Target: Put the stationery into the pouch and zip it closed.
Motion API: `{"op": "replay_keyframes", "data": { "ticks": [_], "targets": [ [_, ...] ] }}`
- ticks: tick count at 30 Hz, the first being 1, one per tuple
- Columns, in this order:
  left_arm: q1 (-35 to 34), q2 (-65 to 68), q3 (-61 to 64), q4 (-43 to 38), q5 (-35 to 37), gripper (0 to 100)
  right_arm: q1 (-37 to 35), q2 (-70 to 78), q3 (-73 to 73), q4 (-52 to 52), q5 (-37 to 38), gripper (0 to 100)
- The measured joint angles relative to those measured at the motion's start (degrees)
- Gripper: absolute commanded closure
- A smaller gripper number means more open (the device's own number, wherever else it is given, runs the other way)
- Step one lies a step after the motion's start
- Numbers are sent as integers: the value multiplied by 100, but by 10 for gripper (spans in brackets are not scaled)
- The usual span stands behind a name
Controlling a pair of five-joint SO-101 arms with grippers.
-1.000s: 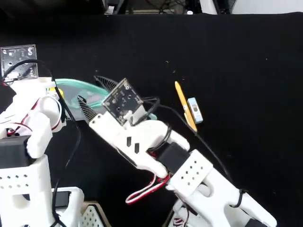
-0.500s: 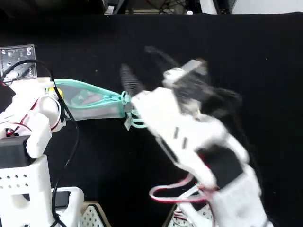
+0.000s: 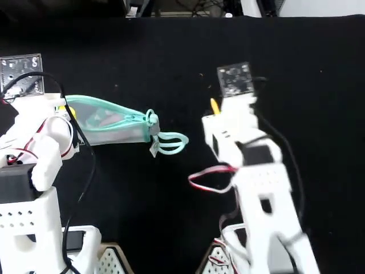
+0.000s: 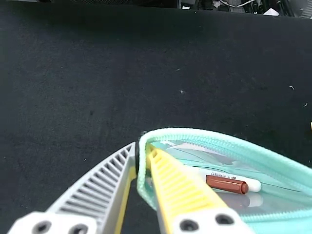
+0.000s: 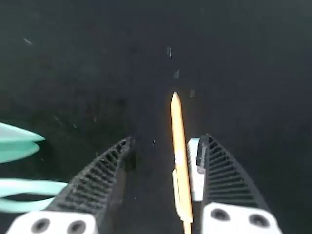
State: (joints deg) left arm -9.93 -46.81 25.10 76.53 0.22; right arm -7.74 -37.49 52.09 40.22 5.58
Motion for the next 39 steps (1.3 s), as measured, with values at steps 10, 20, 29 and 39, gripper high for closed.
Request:
{"op": "replay_keyframes", "data": {
  "ticks": [10,20,29,39],
  "targets": [
    [0,0,79,-123,0,969,9,2629,9,-2013,-9,787],
    [0,-9,290,-431,0,968,9,3182,0,-2374,-9,787],
    [0,-9,290,-431,0,968,9,3200,0,-2400,-9,841],
    [0,-9,299,-431,0,968,9,3200,0,-2470,-9,893]
  ]
}}
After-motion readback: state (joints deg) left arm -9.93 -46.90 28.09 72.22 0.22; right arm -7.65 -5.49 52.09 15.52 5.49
